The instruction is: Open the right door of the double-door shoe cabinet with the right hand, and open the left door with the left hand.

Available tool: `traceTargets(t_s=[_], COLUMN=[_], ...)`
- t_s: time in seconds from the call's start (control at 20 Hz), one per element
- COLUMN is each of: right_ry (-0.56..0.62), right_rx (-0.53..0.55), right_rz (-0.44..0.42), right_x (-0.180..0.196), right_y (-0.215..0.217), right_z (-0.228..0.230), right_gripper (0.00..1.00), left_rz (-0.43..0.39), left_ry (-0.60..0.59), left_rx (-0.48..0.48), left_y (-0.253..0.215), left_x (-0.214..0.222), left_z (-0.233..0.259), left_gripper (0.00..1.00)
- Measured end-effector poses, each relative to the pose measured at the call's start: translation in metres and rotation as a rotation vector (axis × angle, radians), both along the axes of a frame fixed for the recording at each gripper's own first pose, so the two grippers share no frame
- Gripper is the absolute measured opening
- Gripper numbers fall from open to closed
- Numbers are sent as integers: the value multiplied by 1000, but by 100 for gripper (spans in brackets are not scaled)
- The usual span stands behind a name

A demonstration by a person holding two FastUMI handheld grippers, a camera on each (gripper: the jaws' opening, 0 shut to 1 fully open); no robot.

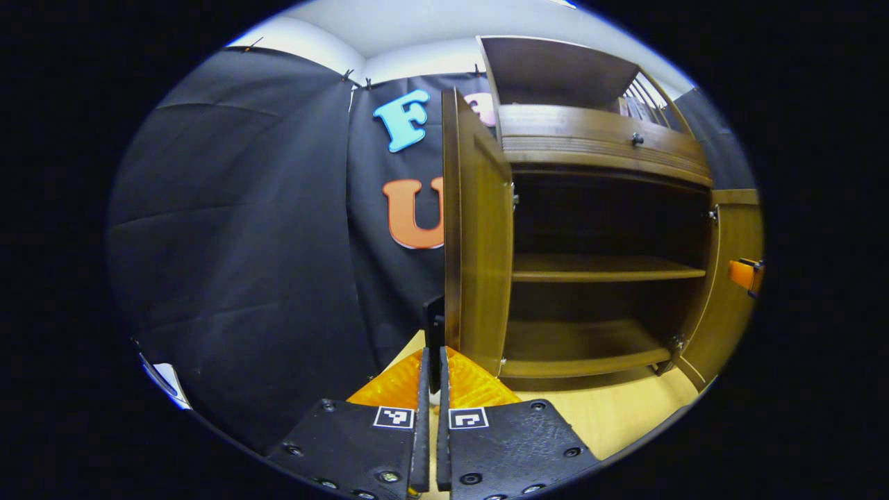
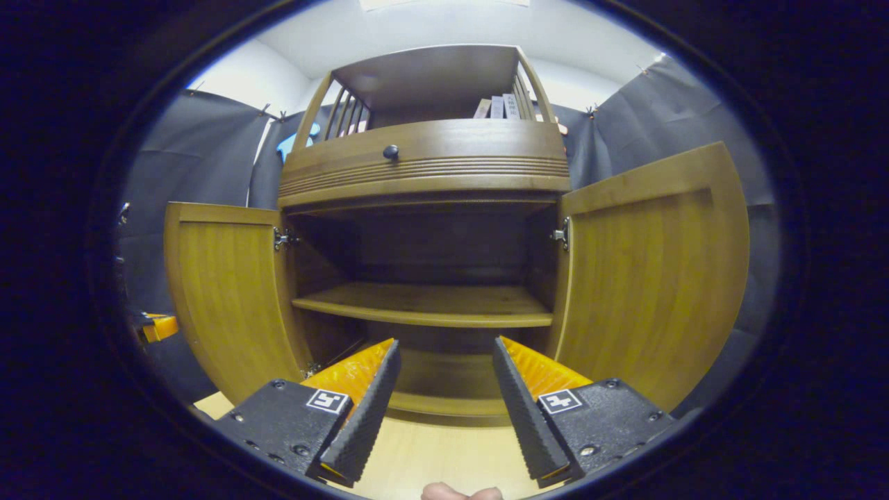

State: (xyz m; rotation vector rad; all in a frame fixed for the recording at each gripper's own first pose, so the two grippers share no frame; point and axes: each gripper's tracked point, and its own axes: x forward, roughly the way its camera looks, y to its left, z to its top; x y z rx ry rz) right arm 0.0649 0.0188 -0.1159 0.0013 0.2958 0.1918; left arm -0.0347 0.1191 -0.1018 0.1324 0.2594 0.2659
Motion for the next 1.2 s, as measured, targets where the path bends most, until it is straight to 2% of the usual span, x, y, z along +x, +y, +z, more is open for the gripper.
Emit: traceTargets(t_s=[0.1,0.2,0.3,0.4,0.6,0.65,0.8,0.9,1.05,1.15,1.2], right_ry=[-12,-21,-36,-44,-52,-56,-45,-43,-23,-2,-1], right_rx=[11,15,0,-9,-1,-3,-3,1,6,8,4], right_rz=[3,24,35,42,60,65,43,41,70,82,90], right_x=[1,0,1,0,-3,-4,-2,-3,-8,-12,-14], right_y=[0,4,4,4,3,2,-8,-13,-14,-18,-18], right_z=[10,18,22,25,33,34,33,35,32,30,32], right_gripper=[86,86,86,92,92,94,92,92,94,92,92], left_rz=[-35,-89,-130,-172,-231,-234,-270,-293,-312,-306,-313], left_ry=[-34,-43,-59,-79,-111,-117,-112,-99,-93,-101,-103], left_rx=[15,13,2,-25,-50,-60,-96,-101,-88,-83,-79], left_y=[-20,-44,-65,-89,-127,-135,-161,-173,-182,-184,-187], left_x=[6,15,21,27,35,36,38,40,42,44,43], left_z=[16,23,31,37,47,47,41,36,37,39,39], left_gripper=[4,12,29,38,80,86,100,100,93,94,100])
